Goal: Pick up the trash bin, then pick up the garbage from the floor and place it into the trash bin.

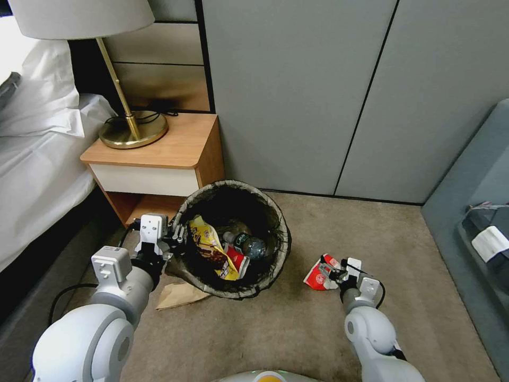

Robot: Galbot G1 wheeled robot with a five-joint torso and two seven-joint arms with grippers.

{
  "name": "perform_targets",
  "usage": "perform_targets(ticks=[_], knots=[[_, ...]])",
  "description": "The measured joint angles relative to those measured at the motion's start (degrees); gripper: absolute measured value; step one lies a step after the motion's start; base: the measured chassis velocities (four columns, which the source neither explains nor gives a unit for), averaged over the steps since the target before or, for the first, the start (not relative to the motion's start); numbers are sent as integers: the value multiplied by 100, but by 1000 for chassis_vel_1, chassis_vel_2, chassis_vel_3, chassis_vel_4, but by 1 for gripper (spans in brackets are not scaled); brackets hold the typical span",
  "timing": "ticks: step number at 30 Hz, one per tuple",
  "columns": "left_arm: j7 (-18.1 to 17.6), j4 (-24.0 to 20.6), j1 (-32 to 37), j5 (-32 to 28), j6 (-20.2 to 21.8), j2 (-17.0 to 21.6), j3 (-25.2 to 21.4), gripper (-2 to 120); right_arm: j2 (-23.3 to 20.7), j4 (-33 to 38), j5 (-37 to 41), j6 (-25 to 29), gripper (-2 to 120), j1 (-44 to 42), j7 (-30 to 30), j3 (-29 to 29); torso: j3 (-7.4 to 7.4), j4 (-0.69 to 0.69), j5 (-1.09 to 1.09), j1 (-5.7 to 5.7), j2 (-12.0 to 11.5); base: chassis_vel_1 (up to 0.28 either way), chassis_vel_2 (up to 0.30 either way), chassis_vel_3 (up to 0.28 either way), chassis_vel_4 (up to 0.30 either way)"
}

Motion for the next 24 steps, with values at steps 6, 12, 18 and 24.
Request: perform_targets(ticks=[6,12,18,24], knots=[[-4,-1,-29,9,9,2,11,3,95,-543,48,23,100,369,121,2,0,0,0,0,0,0,0,0,0],[-4,44,-79,28,15,31,24,3,216,-933,64,75,100,576,126,8,0,0,-1,0,0,0,0,0,0],[-12,86,-122,33,45,33,39,3,260,-1330,29,188,100,691,96,3,0,0,0,0,0,0,0,0,0],[-12,97,-104,60,46,8,89,3,282,-1649,25,305,94,749,107,4,0,0,0,0,0,0,0,0,0]])
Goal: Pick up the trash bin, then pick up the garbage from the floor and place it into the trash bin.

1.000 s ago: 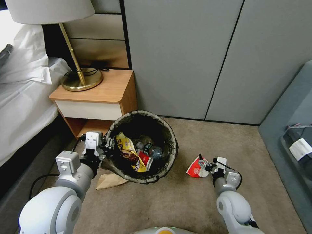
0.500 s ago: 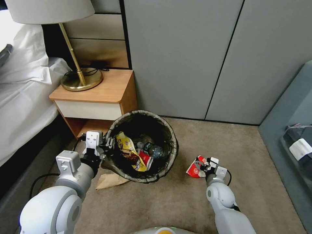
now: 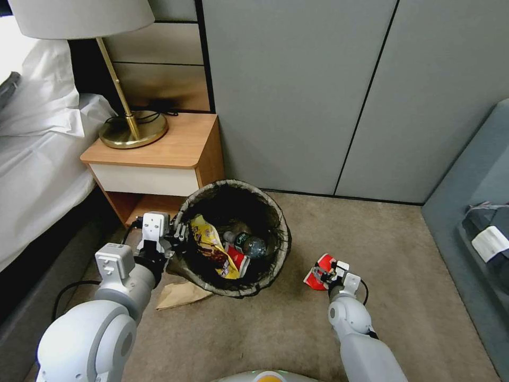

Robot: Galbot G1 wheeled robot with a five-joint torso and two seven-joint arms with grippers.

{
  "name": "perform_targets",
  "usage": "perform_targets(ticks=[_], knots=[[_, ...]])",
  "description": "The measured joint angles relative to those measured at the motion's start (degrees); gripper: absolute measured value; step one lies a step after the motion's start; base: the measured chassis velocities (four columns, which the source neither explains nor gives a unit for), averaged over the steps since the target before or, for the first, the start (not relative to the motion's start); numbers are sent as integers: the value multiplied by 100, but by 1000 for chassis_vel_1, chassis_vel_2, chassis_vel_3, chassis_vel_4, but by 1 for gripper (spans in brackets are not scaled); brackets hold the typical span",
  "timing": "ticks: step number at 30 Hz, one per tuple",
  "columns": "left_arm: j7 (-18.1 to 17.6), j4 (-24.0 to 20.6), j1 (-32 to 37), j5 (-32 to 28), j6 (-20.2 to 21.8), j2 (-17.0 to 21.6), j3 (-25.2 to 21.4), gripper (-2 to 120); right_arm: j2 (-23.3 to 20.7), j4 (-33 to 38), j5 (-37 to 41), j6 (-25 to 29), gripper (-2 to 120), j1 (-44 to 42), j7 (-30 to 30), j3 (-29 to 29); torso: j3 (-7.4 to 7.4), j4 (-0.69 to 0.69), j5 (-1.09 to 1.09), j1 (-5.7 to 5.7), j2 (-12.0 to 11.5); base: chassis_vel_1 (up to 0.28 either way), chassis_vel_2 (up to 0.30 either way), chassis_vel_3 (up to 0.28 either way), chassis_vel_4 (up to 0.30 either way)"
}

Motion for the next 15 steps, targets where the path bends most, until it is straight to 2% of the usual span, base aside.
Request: perform_targets(ticks=[2,4,5,6,8,9,11,13,15], knots=[[0,7,-17,1,1,5,3,3,2,-57,-1,27,84,-20,1,-1,0,-1,0,0,0,0,0,0,0],[0,13,-25,1,2,6,9,3,2,-72,-2,38,82,-36,1,-1,-1,0,0,0,0,0,0,0,0],[0,25,-32,5,2,1,23,3,3,-89,-2,57,75,-54,0,-2,0,-1,0,0,0,0,0,0,0],[0,25,-32,5,2,1,23,3,3,-89,-2,57,75,-54,0,-2,0,-1,0,0,0,0,0,0,0],[0,40,-37,22,3,-13,57,3,3,-94,-3,84,62,-67,-2,-2,0,-1,0,0,0,0,0,0,0],[0,40,-37,22,3,-13,57,3,3,-94,-3,84,62,-67,-2,-2,0,-1,0,0,0,0,0,0,0],[0,46,-42,28,4,-16,66,3,2,-74,-3,90,51,-76,-6,-2,0,-1,0,-1,0,0,0,0,0],[0,48,-44,29,4,-16,66,3,2,-69,-3,92,47,-77,-8,-2,0,-1,0,0,0,0,0,0,0],[0,51,-45,29,5,-15,56,3,1,-56,-3,107,37,-81,-12,-2,0,0,0,0,0,0,0,0,0]])
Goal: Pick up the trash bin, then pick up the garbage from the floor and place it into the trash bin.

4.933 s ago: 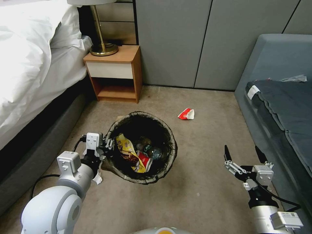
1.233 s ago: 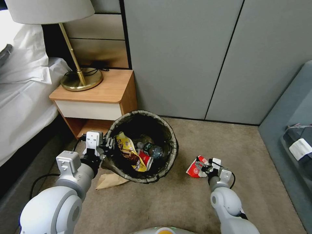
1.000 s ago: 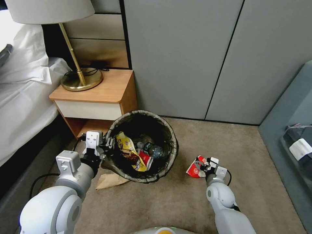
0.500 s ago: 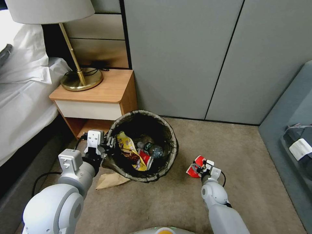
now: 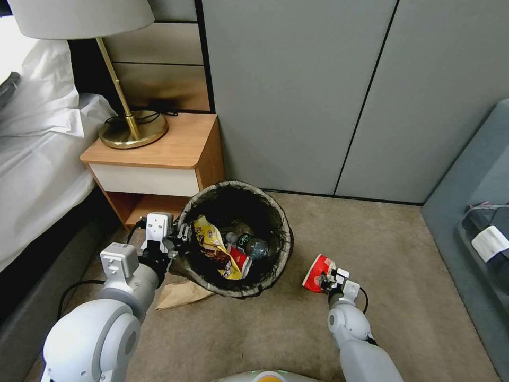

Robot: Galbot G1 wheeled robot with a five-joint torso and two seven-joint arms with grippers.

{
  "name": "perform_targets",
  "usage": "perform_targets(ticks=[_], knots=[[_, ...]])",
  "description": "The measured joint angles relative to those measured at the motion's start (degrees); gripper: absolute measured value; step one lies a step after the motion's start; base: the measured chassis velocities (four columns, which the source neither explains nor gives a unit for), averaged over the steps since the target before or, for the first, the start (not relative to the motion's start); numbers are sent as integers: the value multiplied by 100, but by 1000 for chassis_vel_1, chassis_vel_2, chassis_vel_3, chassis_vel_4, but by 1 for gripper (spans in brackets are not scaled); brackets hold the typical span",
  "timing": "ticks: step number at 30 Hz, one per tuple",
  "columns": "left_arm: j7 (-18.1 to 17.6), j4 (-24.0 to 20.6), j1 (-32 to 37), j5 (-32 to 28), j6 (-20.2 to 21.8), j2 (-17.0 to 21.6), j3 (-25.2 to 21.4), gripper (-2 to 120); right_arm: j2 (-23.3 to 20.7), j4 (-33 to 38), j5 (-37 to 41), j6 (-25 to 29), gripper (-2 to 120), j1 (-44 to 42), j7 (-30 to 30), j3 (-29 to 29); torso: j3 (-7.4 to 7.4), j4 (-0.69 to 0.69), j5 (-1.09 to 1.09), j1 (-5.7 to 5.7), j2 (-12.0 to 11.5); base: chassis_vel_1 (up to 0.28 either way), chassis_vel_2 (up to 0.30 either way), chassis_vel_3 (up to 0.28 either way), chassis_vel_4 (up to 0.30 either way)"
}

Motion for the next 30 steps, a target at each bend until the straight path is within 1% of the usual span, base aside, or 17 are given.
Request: perform_targets(ticks=[1,2,4,6,8,9,11,17,19,20,24,25,26,27,28,30], knots=[[0,0,0,0,0,0,0,3,0,0,0,0,37,0,0,0,0,0,0,0,0,0,0,0,0],[0,0,1,0,0,1,-3,3,0,4,-1,5,34,-1,-2,0,0,0,0,0,0,0,0,0,0],[0,1,2,-2,0,5,-9,3,0,8,-1,22,22,-4,-4,-2,0,0,0,0,0,0,0,0,0],[0,3,2,-2,0,6,-11,3,1,11,-2,29,20,-4,-4,-2,0,0,0,0,0,0,0,0,0],[0,15,-3,-3,0,8,-10,3,-1,16,-11,62,9,-7,-5,-3,0,1,1,0,0,0,0,0,0],[0,15,-3,-3,0,8,-10,3,-1,16,-11,62,9,-7,-5,-3,0,1,1,0,0,0,0,0,0],[2,21,-9,-4,0,7,-3,3,-18,50,-21,82,0,-18,-6,-2,0,1,1,0,0,0,0,0,0],[4,27,-12,-9,-1,1,2,3,-102,256,-136,137,0,-80,-3,20,0,0,2,0,0,0,0,0,0],[5,24,2,-13,-4,0,-9,3,-208,639,-239,142,0,-210,-6,63,0,0,2,0,0,0,0,0,0],[5,24,2,-13,-4,0,-9,3,-208,639,-239,142,0,-210,-6,63,0,0,2,0,0,0,0,0,0],[6,1,29,-20,-10,6,-29,3,-373,1573,-262,-27,0,-538,-146,225,0,0,2,0,0,0,0,0,0],[6,1,29,-20,-10,6,-29,3,-373,1573,-262,-27,0,-538,-146,225,0,0,2,0,0,0,0,0,0],[8,-4,31,-21,-11,8,-28,3,-421,1943,-259,-113,0,-635,-212,281,0,0,2,0,0,0,0,0,0],[8,-9,33,-21,-12,10,-23,3,-533,2475,-183,-241,0,-772,-272,329,0,0,0,0,0,0,0,0,0],[8,-9,33,-21,-12,10,-23,3,-533,2475,-183,-241,0,-772,-272,329,0,0,0,0,0,0,0,0,0],[8,-10,35,-18,-14,10,-4,3,-738,3241,-33,-432,0,-949,-365,367,0,-1,1,-1,0,0,0,0,0]])
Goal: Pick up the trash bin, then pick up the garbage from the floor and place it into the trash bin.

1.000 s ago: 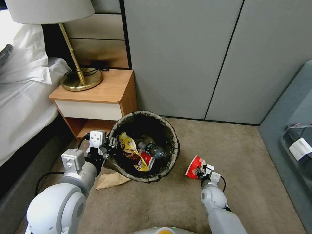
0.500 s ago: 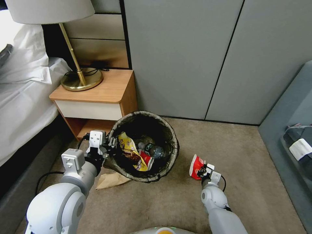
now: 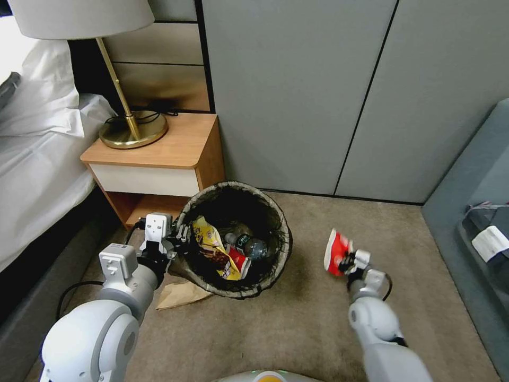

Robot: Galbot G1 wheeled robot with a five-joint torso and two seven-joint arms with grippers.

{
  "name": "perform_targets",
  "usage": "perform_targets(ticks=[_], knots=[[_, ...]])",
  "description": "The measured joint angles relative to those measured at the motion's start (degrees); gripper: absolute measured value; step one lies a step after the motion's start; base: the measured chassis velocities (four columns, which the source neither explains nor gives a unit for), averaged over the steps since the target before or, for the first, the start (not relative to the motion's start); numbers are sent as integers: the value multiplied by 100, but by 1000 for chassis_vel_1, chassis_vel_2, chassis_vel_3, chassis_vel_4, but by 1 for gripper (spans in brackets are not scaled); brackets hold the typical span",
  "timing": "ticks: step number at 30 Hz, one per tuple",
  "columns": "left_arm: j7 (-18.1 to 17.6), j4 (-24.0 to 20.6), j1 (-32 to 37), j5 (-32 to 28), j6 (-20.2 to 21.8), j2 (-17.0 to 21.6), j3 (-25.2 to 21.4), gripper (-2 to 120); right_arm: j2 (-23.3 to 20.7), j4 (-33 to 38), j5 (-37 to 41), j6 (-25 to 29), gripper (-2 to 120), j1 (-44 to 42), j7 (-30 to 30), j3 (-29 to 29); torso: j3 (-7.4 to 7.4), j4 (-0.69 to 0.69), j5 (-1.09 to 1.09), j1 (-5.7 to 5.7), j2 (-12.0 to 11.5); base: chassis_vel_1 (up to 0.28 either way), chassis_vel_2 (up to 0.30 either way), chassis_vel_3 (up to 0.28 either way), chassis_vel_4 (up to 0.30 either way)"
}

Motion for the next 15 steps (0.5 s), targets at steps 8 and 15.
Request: perform_targets(ticks=[8,15], knots=[[2,0,8,12,-4,4,24,3,-460,1742,363,-435,0,-236,-132,5,0,0,0,0,0,0,0,0,0],[4,7,2,32,-5,12,58,3,-815,2846,554,-842,0,-34,-368,-320,0,2,0,0,0,0,0,0,0]])
